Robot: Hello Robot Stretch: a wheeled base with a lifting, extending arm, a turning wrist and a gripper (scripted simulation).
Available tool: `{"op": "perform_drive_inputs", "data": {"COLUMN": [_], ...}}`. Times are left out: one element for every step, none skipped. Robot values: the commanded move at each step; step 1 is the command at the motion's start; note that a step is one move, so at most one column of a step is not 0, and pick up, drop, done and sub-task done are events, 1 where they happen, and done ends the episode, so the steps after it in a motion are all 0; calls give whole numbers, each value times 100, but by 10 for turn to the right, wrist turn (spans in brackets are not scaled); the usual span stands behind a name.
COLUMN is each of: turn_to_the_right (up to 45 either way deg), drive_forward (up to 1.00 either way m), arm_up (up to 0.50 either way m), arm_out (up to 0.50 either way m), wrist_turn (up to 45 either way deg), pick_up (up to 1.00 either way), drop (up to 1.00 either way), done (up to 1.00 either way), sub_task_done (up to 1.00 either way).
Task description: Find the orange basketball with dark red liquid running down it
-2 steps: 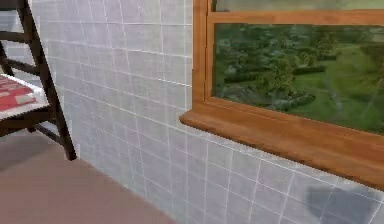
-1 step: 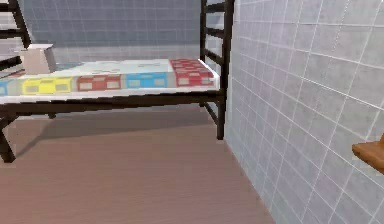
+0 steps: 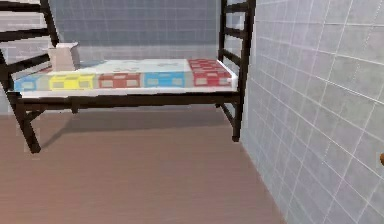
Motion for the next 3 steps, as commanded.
{"op": "perform_drive_inputs", "data": {"turn_to_the_right": [0,-450,-270], "drive_forward": [60,0,0], "arm_up": [0,0,0], "arm_out": [0,0,0], "wrist_turn": [0,0,0], "pick_up": [0,0,0], "drop": [0,0,0], "done": [0,0,0], "sub_task_done": [0,0,0]}}
